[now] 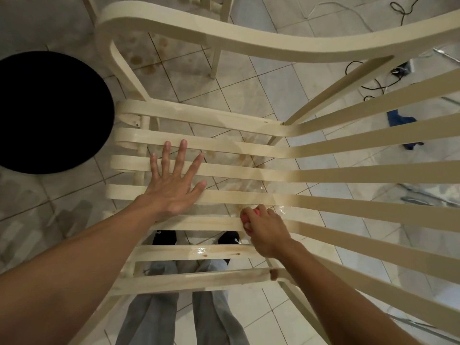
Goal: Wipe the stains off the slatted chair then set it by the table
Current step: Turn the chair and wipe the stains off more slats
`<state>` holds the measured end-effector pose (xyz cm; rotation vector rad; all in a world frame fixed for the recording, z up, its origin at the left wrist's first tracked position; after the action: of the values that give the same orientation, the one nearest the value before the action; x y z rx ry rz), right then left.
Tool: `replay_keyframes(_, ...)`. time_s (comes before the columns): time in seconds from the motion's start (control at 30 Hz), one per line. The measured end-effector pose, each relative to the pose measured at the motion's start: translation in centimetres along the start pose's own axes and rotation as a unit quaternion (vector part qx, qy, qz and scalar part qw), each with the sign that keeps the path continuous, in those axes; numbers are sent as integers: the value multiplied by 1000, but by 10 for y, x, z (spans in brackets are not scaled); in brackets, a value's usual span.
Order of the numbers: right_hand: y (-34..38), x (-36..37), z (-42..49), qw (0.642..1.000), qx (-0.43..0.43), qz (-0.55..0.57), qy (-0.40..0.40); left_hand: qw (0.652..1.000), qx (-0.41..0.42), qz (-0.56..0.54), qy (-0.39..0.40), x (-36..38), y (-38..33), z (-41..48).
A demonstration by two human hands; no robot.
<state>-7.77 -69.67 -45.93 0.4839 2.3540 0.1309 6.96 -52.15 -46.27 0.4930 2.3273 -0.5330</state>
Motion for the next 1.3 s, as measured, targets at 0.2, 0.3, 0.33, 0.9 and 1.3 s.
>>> replay_keyframes(0.2,52,11,5,997,-50,47,-37,1000,0,3,-1,1,1,1)
replay_keyframes(0.3,45,11,3,996,-70,40,-45,1000,6,0,-5,0,3,0)
replay_keyframes(0.33,39,10,2,996,-70,32,-42,1000,8,-1,-6,1,4,0)
replay_keyframes(0.9,-33,0,-9,996,53,-65,16,999,2,34,-25,2,3,0)
replay_keyframes(1.3,76,15,14,996,-65,60,-26,998,-11,49,-35,4,3,3)
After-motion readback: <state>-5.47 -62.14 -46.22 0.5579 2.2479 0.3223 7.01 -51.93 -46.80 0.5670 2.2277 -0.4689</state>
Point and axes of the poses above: each hand's wrist, its own z-axis towards the middle knuckle, its own x-axis out of the palm, y = z × x, the point moved 6 cm from there along z, towards the middle knuckle, and after that the axes turned 1 degree about z, right-handed, at the moved point
